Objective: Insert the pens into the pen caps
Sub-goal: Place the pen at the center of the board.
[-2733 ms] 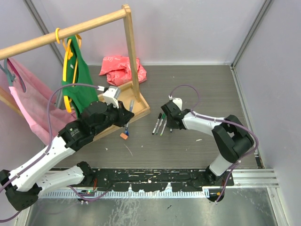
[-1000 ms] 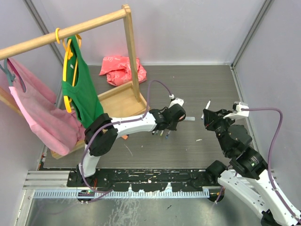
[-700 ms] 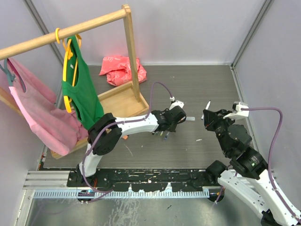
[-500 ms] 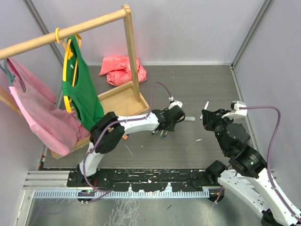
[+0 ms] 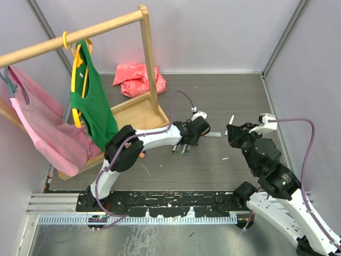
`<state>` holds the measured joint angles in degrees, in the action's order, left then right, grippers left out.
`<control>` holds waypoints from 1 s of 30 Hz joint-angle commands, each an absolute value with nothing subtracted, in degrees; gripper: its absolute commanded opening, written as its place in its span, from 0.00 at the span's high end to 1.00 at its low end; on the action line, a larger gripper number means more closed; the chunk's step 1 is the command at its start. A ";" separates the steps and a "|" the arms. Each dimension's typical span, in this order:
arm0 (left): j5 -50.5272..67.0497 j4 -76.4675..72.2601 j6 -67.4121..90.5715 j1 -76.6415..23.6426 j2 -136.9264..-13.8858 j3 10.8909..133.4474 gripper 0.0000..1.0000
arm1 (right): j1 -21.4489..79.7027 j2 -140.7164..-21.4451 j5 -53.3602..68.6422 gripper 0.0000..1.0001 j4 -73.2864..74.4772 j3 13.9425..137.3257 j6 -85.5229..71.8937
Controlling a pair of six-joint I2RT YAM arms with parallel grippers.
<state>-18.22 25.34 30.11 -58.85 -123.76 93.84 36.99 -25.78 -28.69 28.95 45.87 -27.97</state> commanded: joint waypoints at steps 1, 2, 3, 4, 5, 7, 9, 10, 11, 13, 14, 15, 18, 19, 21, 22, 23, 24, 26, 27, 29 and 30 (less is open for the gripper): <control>-17.84 25.51 29.40 -58.63 -124.69 96.01 0.96 | 36.75 -26.01 -27.67 1.00 27.46 47.89 -28.10; -17.74 25.43 29.48 -58.65 -124.89 95.94 0.95 | 36.77 -26.09 -27.57 1.00 27.44 47.90 -28.12; -17.68 25.51 29.58 -58.61 -125.08 96.04 0.95 | 36.81 -26.15 -27.52 1.00 27.42 47.90 -28.08; -17.67 25.56 29.61 -58.69 -125.21 96.06 0.95 | 36.75 -26.19 -27.51 1.00 27.47 47.86 -28.04; -17.67 25.65 29.74 -58.68 -125.38 96.02 0.94 | 36.82 -26.19 -27.43 1.00 27.43 47.92 -28.03; -17.67 25.77 29.75 -58.54 -125.59 95.79 0.93 | 36.80 -26.28 -27.36 1.00 27.43 48.08 -28.00; -17.46 25.67 29.94 -58.60 -125.50 95.36 0.89 | 36.81 -26.36 -27.30 1.00 27.52 48.16 -28.03; -17.32 25.52 30.01 -58.54 -125.32 94.98 0.87 | 36.80 -26.37 -27.27 1.00 27.51 48.26 -28.01; -17.08 25.26 30.05 -58.54 -125.12 94.65 0.86 | 36.78 -26.47 -27.28 1.00 27.52 48.31 -27.97; -16.99 24.74 30.14 -58.56 -124.65 93.99 0.84 | 36.78 -26.46 -27.40 1.00 27.53 48.31 -27.93; -16.92 24.58 30.15 -58.52 -124.45 93.80 0.82 | 36.82 -26.46 -27.46 1.00 27.52 48.30 -27.92; -16.88 24.53 30.08 -58.49 -124.33 93.78 0.82 | 36.77 -26.54 -27.46 1.00 27.52 48.26 -27.89; -16.64 24.37 29.81 -58.50 -123.75 93.78 0.80 | 36.79 -26.54 -27.52 1.00 27.51 48.42 -28.06; -16.49 24.16 29.66 -58.45 -123.56 93.69 0.78 | 36.76 -26.54 -27.51 1.00 27.54 48.37 -28.10; -16.23 23.77 29.54 -58.42 -123.12 93.53 0.77 | 36.82 -26.54 -27.54 1.00 27.60 48.29 -28.24; -16.14 23.66 29.54 -58.37 -122.94 93.52 0.76 | 36.81 -26.54 -27.51 1.00 27.67 48.28 -28.23; -15.98 23.62 29.55 -58.39 -122.70 93.50 0.76 | 36.80 -26.47 -27.57 1.00 27.75 48.33 -28.28; -15.85 23.38 29.53 -58.39 -122.40 93.47 0.76 | 36.80 -26.46 -27.64 1.00 27.78 48.40 -28.34; -15.72 22.98 29.45 -58.41 -121.41 93.26 0.76 | 36.83 -26.31 -27.77 1.00 27.97 48.34 -28.43; -15.62 22.80 29.48 -58.31 -120.99 93.30 0.76 | 36.80 -26.28 -27.82 1.00 28.11 48.38 -28.43; -15.39 22.84 29.17 -58.28 -119.80 93.76 0.76 | 36.82 -26.28 -27.81 1.00 28.35 48.43 -28.47; -15.30 22.92 29.00 -58.27 -119.14 93.98 0.75 | 36.78 -26.36 -27.71 1.00 28.44 48.45 -28.55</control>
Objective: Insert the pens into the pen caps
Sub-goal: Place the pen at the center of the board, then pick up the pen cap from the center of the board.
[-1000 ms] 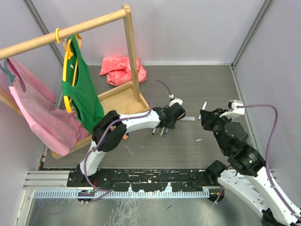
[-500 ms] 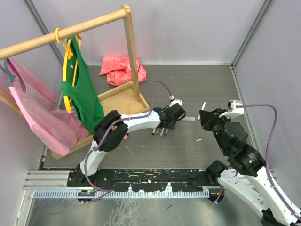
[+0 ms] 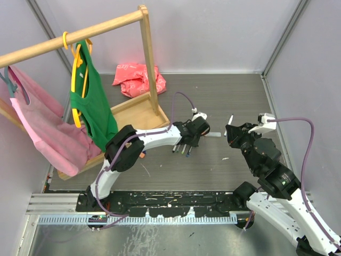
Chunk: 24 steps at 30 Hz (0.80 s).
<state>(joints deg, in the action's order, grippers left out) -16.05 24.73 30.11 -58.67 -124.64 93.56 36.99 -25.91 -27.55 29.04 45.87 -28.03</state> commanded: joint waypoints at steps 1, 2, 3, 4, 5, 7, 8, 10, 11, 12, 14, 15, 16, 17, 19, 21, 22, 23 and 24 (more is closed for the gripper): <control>-15.37 23.06 28.76 -58.27 -118.34 94.27 0.75 | 36.81 -26.48 -27.70 1.00 28.50 48.43 -28.56; -15.45 23.25 28.55 -58.34 -117.60 94.49 0.75 | 36.76 -26.50 -27.61 1.00 28.48 48.46 -28.55; -15.60 23.36 28.30 -58.33 -116.69 94.52 0.75 | 36.77 -26.54 -27.61 1.00 28.49 48.51 -28.56; -15.83 23.31 28.08 -58.28 -115.56 94.30 0.75 | 36.81 -26.54 -27.53 1.00 28.54 48.48 -28.56; -16.22 23.06 27.80 -58.32 -114.40 93.81 0.75 | 36.80 -26.59 -27.58 1.00 28.48 48.43 -28.58; -17.27 21.88 27.18 -58.34 -111.92 91.51 0.75 | 36.81 -26.71 -27.56 1.00 28.41 48.36 -28.65; -17.99 21.30 27.10 -58.29 -110.08 90.13 0.75 | 36.75 -26.78 -27.49 1.00 28.33 48.20 -28.66; -19.92 20.68 27.06 -58.27 -107.26 86.90 0.75 | 36.81 -26.93 -27.17 1.00 28.10 48.05 -28.65; -21.23 20.68 27.14 -58.27 -105.73 85.11 0.75 | 36.81 -27.10 -26.98 1.00 28.07 48.07 -28.65; -22.74 20.66 27.22 -58.29 -104.29 83.26 0.75 | 36.79 -27.22 -26.81 1.00 28.03 48.08 -28.64; -25.53 21.00 27.25 -58.32 -101.00 79.63 0.75 | 36.76 -27.62 -26.48 1.00 27.81 47.87 -28.70; -26.79 21.15 27.24 -58.29 -99.34 77.64 0.75 | 36.82 -27.93 -26.19 1.00 27.51 47.78 -28.89; -28.01 21.24 27.31 -58.33 -97.52 75.05 0.74 | 36.81 -28.17 -25.96 1.00 27.26 47.47 -28.99; -29.23 21.50 27.63 -58.28 -95.73 73.00 0.72 | 36.76 -28.39 -25.55 1.00 26.64 47.14 -29.16; -31.63 22.53 28.95 -58.25 -92.19 69.48 0.70 | 36.76 -29.15 -24.63 1.00 25.56 46.53 -29.41; -33.28 23.09 30.14 -58.00 -88.66 65.85 0.68 | 36.81 -30.02 -23.70 1.00 24.46 45.98 -29.69; -33.92 23.23 30.82 -57.91 -87.01 63.94 0.68 | 36.76 -30.44 -23.33 1.00 23.90 45.76 -29.88; -34.60 23.46 31.48 -57.70 -85.66 62.45 0.67 | 36.74 -30.88 -23.04 1.00 23.13 45.40 -30.04; -35.46 24.05 32.33 -57.67 -84.24 60.94 0.67 | 36.76 -31.33 -22.62 1.00 22.48 45.17 -30.13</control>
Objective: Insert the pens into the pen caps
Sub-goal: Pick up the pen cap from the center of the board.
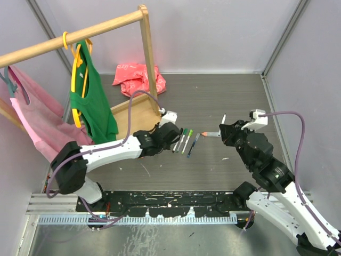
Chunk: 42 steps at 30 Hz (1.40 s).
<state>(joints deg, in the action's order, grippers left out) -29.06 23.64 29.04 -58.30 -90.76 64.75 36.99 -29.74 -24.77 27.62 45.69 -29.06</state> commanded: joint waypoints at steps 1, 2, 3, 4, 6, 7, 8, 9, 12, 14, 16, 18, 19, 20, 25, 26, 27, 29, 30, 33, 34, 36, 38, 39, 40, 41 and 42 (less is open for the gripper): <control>-36.36 25.00 33.42 -57.52 -83.48 59.65 0.66 | 36.79 -31.70 -22.26 1.00 21.89 44.90 -30.20; -37.13 26.03 34.84 -57.32 -82.74 58.66 0.66 | 36.78 -32.18 -21.95 1.00 21.41 44.81 -30.30; -37.50 27.16 36.39 -57.00 -82.06 57.65 0.65 | 36.79 -32.67 -21.70 1.00 21.02 44.70 -30.32; -37.62 28.18 38.19 -56.56 -81.39 56.56 0.64 | 36.73 -33.14 -21.38 1.00 20.74 44.78 -30.42; -37.70 29.70 41.96 -55.98 -79.70 54.14 0.64 | 36.80 -34.04 -21.10 1.00 20.34 44.90 -30.48; -38.08 30.17 43.59 -55.89 -78.74 52.95 0.63 | 36.76 -34.47 -20.87 1.00 20.16 44.98 -30.43; -38.96 31.19 45.67 -55.82 -77.87 51.82 0.60 | 36.81 -34.72 -20.73 1.00 20.01 45.00 -30.51; -39.76 32.34 47.83 -55.65 -77.22 50.94 0.59 | 36.74 -34.98 -20.62 1.00 19.88 44.96 -30.55; -40.22 32.45 49.69 -54.69 -75.48 48.79 0.57 | 36.80 -35.73 -19.91 1.00 19.26 44.84 -30.87; -39.12 30.41 48.67 -53.79 -74.51 47.31 0.56 | 36.75 -36.33 -19.31 1.00 18.93 44.74 -31.00; -37.21 28.38 47.47 -52.15 -74.23 46.24 0.56 | 36.80 -36.76 -18.79 1.00 18.65 44.76 -31.18; -35.21 26.88 46.47 -50.32 -74.46 45.79 0.56 | 36.75 -36.91 -18.55 1.00 18.63 44.83 -31.25; -33.97 26.37 45.90 -49.53 -74.71 45.65 0.57 | 36.75 -36.80 -18.53 1.00 18.63 44.78 -31.32; -33.14 25.88 45.42 -48.82 -75.21 45.55 0.57 | 36.82 -36.64 -18.54 1.00 18.71 44.77 -31.37; -29.25 23.57 42.83 -46.84 -78.04 46.35 0.58 | 36.78 -35.81 -19.31 1.00 19.10 44.22 -31.54; -28.66 23.38 42.48 -46.70 -78.83 46.73 0.58 | 36.80 -35.73 -19.33 1.00 19.22 44.13 -31.55; -28.36 23.35 42.26 -46.72 -79.68 47.26 0.59 | 36.78 -35.69 -19.41 1.00 19.25 44.12 -31.55; -28.34 23.90 42.10 -46.61 -81.38 48.40 0.59 | 36.74 -35.65 -19.55 1.00 19.26 44.12 -31.64; -28.35 24.17 42.10 -46.55 -82.19 48.98 0.60 | 36.77 -35.68 -19.61 1.00 19.25 44.12 -31.64; -28.36 24.87 42.04 -46.27 -83.82 50.66 0.60 | 36.81 -35.68 -19.50 1.00 19.33 44.08 -31.59; -28.62 25.18 41.97 -46.19 -84.24 51.24 0.60 | 36.79 -35.68 -19.44 1.00 19.34 44.12 -31.59; -28.94 25.27 41.88 -45.91 -84.87 51.90 0.60 | 36.83 -35.62 -19.44 1.00 19.42 44.08 -31.53; -28.53 24.70 41.48 -45.36 -85.42 52.14 0.60 | 36.80 -35.60 -19.51 1.00 19.51 44.04 -31.51; -28.30 24.62 41.34 -45.11 -85.76 52.42 0.60 | 36.78 -35.60 -19.52 1.00 19.51 44.03 -31.47; -28.15 24.86 41.27 -44.88 -86.13 52.72 0.60 | 36.75 -35.52 -19.52 1.00 19.51 44.03 -31.52; -28.05 25.18 41.29 -44.68 -86.62 53.12 0.60 | 36.82 -35.51 -19.63 1.00 19.51 43.99 -31.53; -27.92 25.63 41.30 -44.39 -87.00 53.47 0.60 | 36.83 -35.51 -19.68 1.00 19.56 44.03 -31.53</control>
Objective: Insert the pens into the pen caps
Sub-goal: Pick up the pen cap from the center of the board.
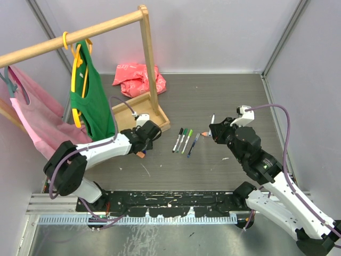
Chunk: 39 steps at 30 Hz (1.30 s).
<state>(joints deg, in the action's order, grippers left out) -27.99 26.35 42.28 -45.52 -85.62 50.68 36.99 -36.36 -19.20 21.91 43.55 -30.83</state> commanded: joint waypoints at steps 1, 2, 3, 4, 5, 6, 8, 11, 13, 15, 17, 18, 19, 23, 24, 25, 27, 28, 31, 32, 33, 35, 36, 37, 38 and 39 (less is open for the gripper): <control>-27.80 26.11 41.47 -44.04 -87.32 53.96 0.61 | 36.83 -35.45 -19.61 1.00 19.59 44.03 -31.53; -27.68 26.55 41.55 -43.91 -87.56 54.25 0.61 | 36.80 -35.42 -19.60 1.00 19.64 43.98 -31.57; -27.50 26.79 41.59 -43.80 -87.73 54.45 0.61 | 36.81 -35.42 -19.64 1.00 19.71 44.03 -31.62; -27.16 26.81 41.51 -43.76 -87.85 54.50 0.61 | 36.74 -35.35 -19.68 1.00 19.83 44.03 -31.66; -26.96 26.81 41.53 -43.77 -87.96 54.49 0.61 | 36.75 -35.33 -19.69 1.00 19.90 44.03 -31.77; -26.78 26.92 41.61 -43.69 -88.12 54.54 0.61 | 36.79 -35.33 -19.69 1.00 19.95 44.03 -31.88; -26.57 27.13 42.15 -43.73 -88.32 54.44 0.61 | 36.74 -35.28 -19.71 1.00 19.95 44.03 -32.04; -26.46 27.51 43.32 -43.68 -88.83 54.03 0.62 | 36.81 -35.48 -19.73 1.00 19.95 44.12 -32.33; -26.22 27.38 43.71 -43.60 -89.16 53.73 0.62 | 36.76 -35.74 -19.55 1.00 19.95 44.33 -32.56; -26.04 27.26 43.77 -43.67 -89.56 53.54 0.63 | 36.78 -36.02 -19.18 1.00 19.94 44.53 -32.88; -26.10 27.38 43.77 -43.65 -89.87 53.46 0.63 | 36.82 -36.20 -19.14 1.00 19.95 44.52 -33.14; -26.22 27.38 43.69 -43.61 -90.08 53.40 0.63 | 36.81 -36.13 -19.08 1.00 19.95 44.55 -33.43; -26.20 27.34 43.62 -43.63 -90.22 53.31 0.63 | 36.81 -36.06 -19.05 1.00 19.91 44.48 -33.60; -26.11 27.27 43.51 -43.37 -90.59 52.96 0.63 | 36.82 -36.14 -18.67 1.00 20.03 44.25 -34.31; -26.10 27.20 43.51 -43.32 -90.60 52.78 0.63 | 36.81 -36.17 -18.57 1.00 20.04 44.29 -34.37; -26.04 27.10 43.51 -43.29 -90.55 52.71 0.63 | 36.80 -36.21 -18.55 1.00 20.04 44.29 -34.45; -26.06 27.12 43.59 -43.11 -90.70 52.57 0.63 | 36.83 -36.42 -18.54 1.00 20.04 44.37 -34.64; -25.98 27.19 43.67 -43.03 -90.70 52.53 0.63 | 36.80 -36.53 -18.48 1.00 20.04 44.42 -34.63; -25.84 27.18 43.77 -43.02 -90.61 52.43 0.63 | 36.82 -36.86 -18.33 1.00 20.02 44.59 -34.66; -25.78 27.23 43.77 -43.02 -90.56 52.40 0.63 | 36.80 -36.91 -18.29 1.00 20.04 44.64 -34.63; -25.77 27.31 43.77 -43.02 -90.58 52.38 0.63 | 36.82 -36.98 -18.28 1.00 20.01 44.57 -34.65; -25.75 27.42 43.85 -42.97 -90.70 52.39 0.63 | 36.82 -36.95 -18.30 1.00 19.93 44.48 -34.74; -25.77 27.51 43.93 -42.91 -90.78 52.42 0.63 | 36.79 -36.96 -18.24 1.00 19.88 44.35 -34.86; -25.71 27.63 43.99 -42.96 -90.86 52.43 0.63 | 36.79 -36.92 -18.20 1.00 19.79 44.26 -34.89; -25.63 27.60 44.03 -42.90 -90.94 52.32 0.63 | 36.72 -36.91 -18.12 1.00 19.70 44.14 -34.97; -25.51 27.74 44.03 -42.97 -91.11 52.41 0.64 | 36.81 -36.91 -18.11 1.00 19.69 44.06 -35.04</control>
<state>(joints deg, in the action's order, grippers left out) -25.32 27.44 43.07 -43.31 -90.89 52.36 36.99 -37.15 -18.68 21.96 43.48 -34.15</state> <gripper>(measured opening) 0.367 0.158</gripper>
